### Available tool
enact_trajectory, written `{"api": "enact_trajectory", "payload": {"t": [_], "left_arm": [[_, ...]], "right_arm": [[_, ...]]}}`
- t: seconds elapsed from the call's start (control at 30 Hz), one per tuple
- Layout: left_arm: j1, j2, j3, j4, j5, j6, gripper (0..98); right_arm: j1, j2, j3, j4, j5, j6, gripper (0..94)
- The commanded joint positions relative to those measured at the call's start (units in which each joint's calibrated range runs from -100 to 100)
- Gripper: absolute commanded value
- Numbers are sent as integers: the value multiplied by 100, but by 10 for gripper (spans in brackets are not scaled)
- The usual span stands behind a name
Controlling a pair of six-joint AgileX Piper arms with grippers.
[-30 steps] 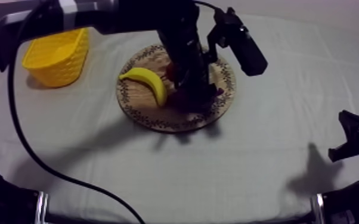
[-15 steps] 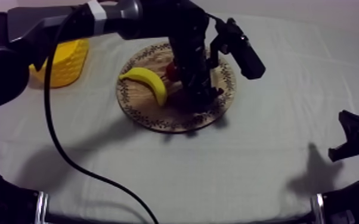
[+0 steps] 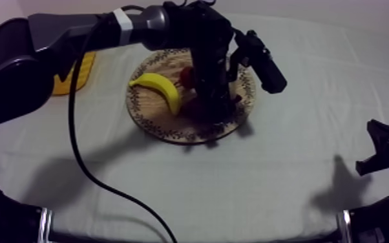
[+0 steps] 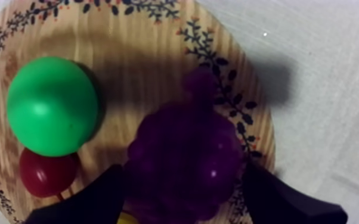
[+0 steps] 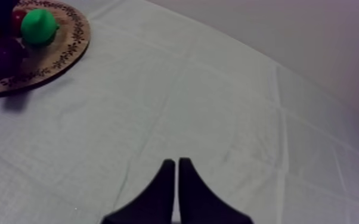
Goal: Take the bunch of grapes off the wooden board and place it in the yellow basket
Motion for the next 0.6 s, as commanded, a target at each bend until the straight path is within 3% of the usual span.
{"api": "enact_trajectory", "payload": {"t": [0.0,0.1,0.33,0.57], "left_arm": [[4,45,-12,-15,37,16,722],[10,114,-43,-39,95,55,688],[14,168,-41,-98,82,205,450],[29,-39,110,-118,-23,259,397]], "right_arm": [[0,0,0,-1,-1,0,3],[0,0,0,-1,-1,0,3],[0,0,0,-1,-1,0,3],[0,0,0,-1,-1,0,3]]}}
